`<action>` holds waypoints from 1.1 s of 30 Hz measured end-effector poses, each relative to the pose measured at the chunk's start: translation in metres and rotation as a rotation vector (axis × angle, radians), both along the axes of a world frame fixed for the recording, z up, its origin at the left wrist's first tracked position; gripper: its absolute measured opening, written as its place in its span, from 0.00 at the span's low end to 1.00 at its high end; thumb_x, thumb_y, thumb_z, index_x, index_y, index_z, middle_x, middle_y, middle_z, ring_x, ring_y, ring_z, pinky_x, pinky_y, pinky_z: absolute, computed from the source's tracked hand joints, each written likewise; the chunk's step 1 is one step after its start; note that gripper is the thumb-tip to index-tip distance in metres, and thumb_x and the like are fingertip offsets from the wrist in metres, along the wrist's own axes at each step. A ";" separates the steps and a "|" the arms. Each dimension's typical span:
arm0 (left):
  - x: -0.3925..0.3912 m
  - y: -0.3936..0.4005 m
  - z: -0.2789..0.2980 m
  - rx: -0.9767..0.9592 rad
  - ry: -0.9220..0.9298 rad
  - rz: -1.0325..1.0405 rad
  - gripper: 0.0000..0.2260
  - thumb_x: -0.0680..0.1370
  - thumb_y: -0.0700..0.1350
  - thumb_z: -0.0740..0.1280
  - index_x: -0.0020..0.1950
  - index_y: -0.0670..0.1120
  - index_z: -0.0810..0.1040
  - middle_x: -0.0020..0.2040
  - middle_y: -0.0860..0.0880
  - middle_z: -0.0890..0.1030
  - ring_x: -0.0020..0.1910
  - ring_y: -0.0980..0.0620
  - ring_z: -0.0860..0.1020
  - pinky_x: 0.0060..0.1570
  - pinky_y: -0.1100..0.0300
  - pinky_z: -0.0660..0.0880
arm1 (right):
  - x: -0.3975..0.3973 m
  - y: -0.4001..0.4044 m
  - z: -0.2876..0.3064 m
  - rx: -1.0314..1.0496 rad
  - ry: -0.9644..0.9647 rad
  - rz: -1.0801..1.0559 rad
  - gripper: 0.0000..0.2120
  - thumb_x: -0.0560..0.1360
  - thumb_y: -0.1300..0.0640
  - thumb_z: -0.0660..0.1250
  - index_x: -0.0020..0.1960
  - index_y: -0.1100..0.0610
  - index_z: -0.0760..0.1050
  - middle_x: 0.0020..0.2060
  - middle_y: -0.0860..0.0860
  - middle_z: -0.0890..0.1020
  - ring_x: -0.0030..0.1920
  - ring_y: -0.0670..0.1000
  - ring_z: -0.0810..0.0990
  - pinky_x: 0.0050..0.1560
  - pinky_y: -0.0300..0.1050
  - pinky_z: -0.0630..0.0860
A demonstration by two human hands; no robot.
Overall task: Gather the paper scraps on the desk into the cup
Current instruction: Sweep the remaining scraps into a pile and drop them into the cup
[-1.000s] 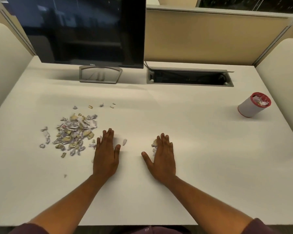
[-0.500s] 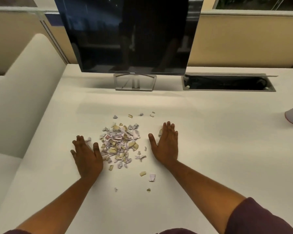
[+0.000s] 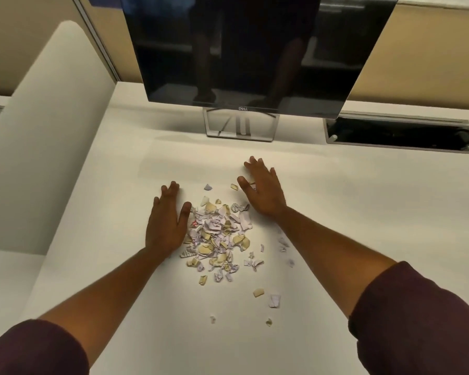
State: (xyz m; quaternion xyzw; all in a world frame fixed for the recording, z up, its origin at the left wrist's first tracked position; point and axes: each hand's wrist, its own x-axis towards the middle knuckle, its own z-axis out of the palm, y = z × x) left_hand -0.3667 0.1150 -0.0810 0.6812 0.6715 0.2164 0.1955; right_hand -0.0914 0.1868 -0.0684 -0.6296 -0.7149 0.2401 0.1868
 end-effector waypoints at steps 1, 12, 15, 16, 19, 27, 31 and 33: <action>0.002 0.005 0.001 -0.010 -0.004 -0.015 0.29 0.83 0.60 0.48 0.81 0.48 0.54 0.80 0.48 0.59 0.81 0.50 0.52 0.78 0.53 0.48 | -0.006 0.003 0.000 -0.006 0.012 0.039 0.30 0.83 0.37 0.51 0.79 0.51 0.63 0.81 0.49 0.59 0.82 0.50 0.53 0.82 0.59 0.48; 0.015 -0.007 0.013 -0.083 -0.169 -0.205 0.29 0.82 0.65 0.43 0.80 0.55 0.56 0.80 0.51 0.59 0.80 0.55 0.51 0.79 0.50 0.51 | -0.050 -0.016 0.007 -0.049 -0.050 0.615 0.20 0.86 0.46 0.51 0.76 0.43 0.68 0.81 0.47 0.59 0.83 0.53 0.48 0.79 0.61 0.43; 0.031 -0.035 0.012 -0.049 -0.158 -0.262 0.27 0.83 0.61 0.45 0.80 0.53 0.57 0.81 0.57 0.56 0.80 0.58 0.50 0.79 0.53 0.50 | -0.038 -0.038 0.011 -0.065 -0.030 0.697 0.20 0.86 0.49 0.53 0.76 0.47 0.70 0.82 0.49 0.58 0.83 0.53 0.49 0.80 0.61 0.45; 0.036 -0.045 0.011 -0.041 -0.157 -0.256 0.25 0.84 0.60 0.46 0.80 0.53 0.57 0.81 0.58 0.55 0.80 0.58 0.49 0.79 0.54 0.51 | -0.032 -0.045 0.013 -0.070 -0.035 0.721 0.20 0.86 0.49 0.53 0.76 0.48 0.70 0.82 0.49 0.57 0.83 0.53 0.49 0.80 0.61 0.46; 0.056 -0.076 0.008 -0.023 -0.154 -0.254 0.23 0.84 0.58 0.47 0.80 0.57 0.54 0.81 0.60 0.53 0.80 0.58 0.49 0.78 0.55 0.51 | -0.008 -0.068 0.016 -0.087 -0.035 0.767 0.19 0.87 0.50 0.52 0.76 0.48 0.70 0.82 0.49 0.57 0.83 0.51 0.48 0.81 0.60 0.46; 0.140 -0.133 0.007 -0.061 -0.163 -0.209 0.25 0.84 0.59 0.47 0.81 0.54 0.51 0.82 0.55 0.52 0.81 0.57 0.45 0.79 0.53 0.50 | 0.059 -0.127 0.020 -0.095 -0.029 0.751 0.19 0.87 0.49 0.53 0.76 0.46 0.69 0.82 0.47 0.57 0.82 0.45 0.48 0.81 0.54 0.48; 0.156 -0.139 0.018 -0.068 -0.248 -0.249 0.27 0.84 0.58 0.48 0.81 0.51 0.50 0.82 0.56 0.52 0.81 0.56 0.46 0.79 0.49 0.48 | 0.086 -0.132 0.030 -0.030 0.128 0.615 0.19 0.86 0.48 0.53 0.72 0.47 0.74 0.78 0.44 0.68 0.78 0.44 0.63 0.75 0.53 0.65; 0.144 -0.135 0.023 0.005 -0.196 -0.201 0.27 0.84 0.57 0.49 0.82 0.50 0.49 0.81 0.55 0.52 0.81 0.55 0.47 0.79 0.52 0.45 | 0.093 -0.121 0.036 0.035 0.165 0.501 0.19 0.85 0.46 0.53 0.70 0.47 0.76 0.76 0.42 0.70 0.76 0.44 0.67 0.73 0.52 0.67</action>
